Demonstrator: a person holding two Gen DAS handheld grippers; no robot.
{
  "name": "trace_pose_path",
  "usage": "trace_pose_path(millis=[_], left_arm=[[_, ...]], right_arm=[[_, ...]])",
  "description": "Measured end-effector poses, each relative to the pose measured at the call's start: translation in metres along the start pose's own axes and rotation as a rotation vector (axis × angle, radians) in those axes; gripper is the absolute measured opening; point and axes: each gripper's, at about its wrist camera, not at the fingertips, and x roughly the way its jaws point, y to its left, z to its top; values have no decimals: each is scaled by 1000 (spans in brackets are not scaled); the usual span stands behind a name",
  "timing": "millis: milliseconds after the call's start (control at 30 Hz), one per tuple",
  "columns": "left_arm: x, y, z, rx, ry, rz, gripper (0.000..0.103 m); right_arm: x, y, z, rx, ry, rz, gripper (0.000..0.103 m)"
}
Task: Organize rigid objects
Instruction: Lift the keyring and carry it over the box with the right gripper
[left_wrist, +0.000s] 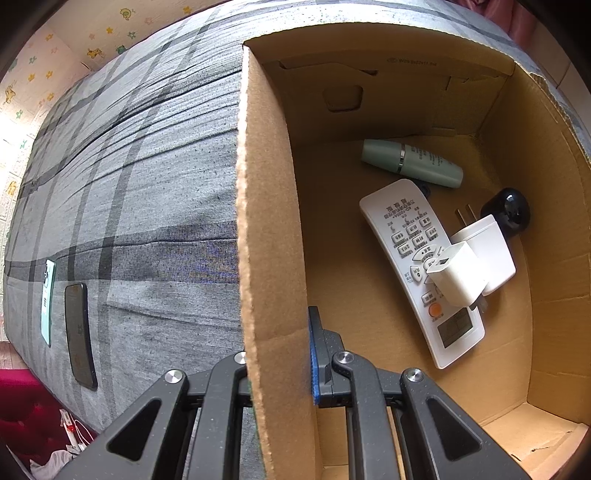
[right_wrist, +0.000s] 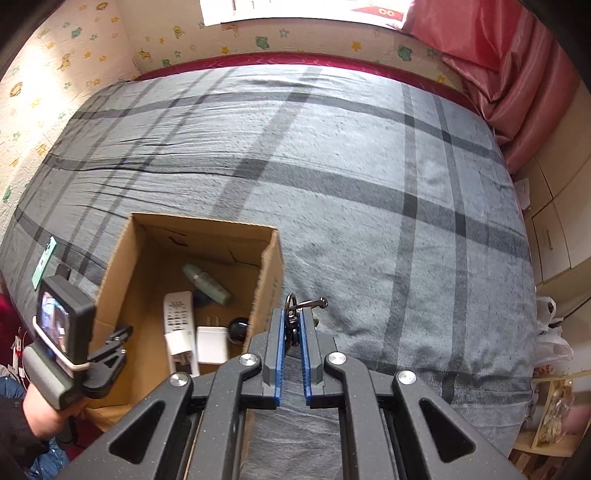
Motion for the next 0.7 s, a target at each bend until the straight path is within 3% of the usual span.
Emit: trace_pose_path(millis=[433,700], left_arm=[[1,4,1,-6,1,-10,13],[2,6,1,-10,0,-16,13]], right_arm=[[-21,57,10,-102,-22,95,6],[-2,87,4,-155,17,126,6]])
